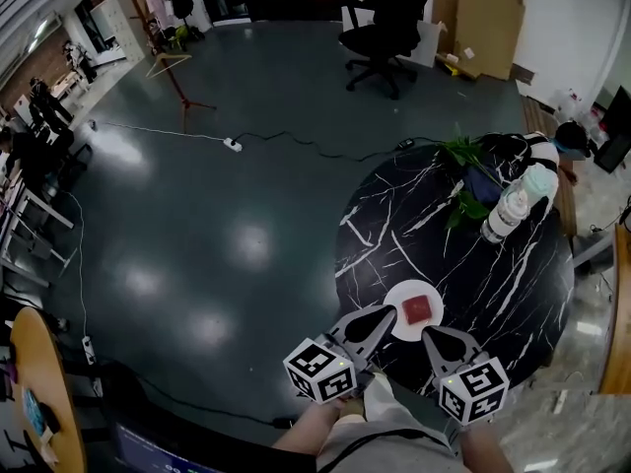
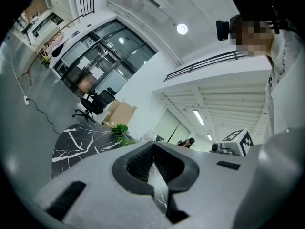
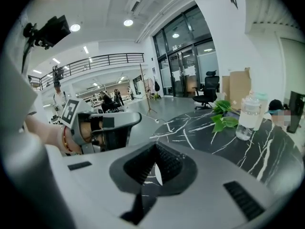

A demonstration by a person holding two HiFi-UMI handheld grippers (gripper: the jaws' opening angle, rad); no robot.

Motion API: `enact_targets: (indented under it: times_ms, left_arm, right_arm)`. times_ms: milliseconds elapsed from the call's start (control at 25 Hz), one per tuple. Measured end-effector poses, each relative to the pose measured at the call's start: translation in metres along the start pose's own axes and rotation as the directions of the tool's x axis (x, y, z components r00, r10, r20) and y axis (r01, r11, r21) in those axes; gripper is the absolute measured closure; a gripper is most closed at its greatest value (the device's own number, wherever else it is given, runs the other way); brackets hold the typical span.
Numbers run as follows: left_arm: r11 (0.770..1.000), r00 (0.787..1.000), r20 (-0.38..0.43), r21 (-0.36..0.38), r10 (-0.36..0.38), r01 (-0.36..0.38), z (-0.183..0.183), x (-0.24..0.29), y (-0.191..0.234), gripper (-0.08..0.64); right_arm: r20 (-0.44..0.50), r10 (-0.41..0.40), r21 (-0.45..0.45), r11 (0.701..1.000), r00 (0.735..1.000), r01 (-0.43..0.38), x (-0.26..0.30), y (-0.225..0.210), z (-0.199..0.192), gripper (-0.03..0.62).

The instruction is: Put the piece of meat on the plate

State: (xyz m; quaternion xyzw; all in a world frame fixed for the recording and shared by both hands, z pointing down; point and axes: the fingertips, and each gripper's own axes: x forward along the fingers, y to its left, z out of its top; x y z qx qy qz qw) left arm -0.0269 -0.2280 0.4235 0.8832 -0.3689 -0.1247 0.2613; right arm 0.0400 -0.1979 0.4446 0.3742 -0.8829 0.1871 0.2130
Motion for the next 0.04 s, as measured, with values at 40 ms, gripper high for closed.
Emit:
enact_targets:
  times_ms: [40]
  left_arm:
    - [1.000,1.000,-0.001,-0.001,0.004,-0.004,-0.0007,-0.0016,0.0017,0.552]
  right_arm:
    - [-0.001,0.000,0.001,1.000,1.000,0.000,0.0013,0.0001,-0.0010,0.583]
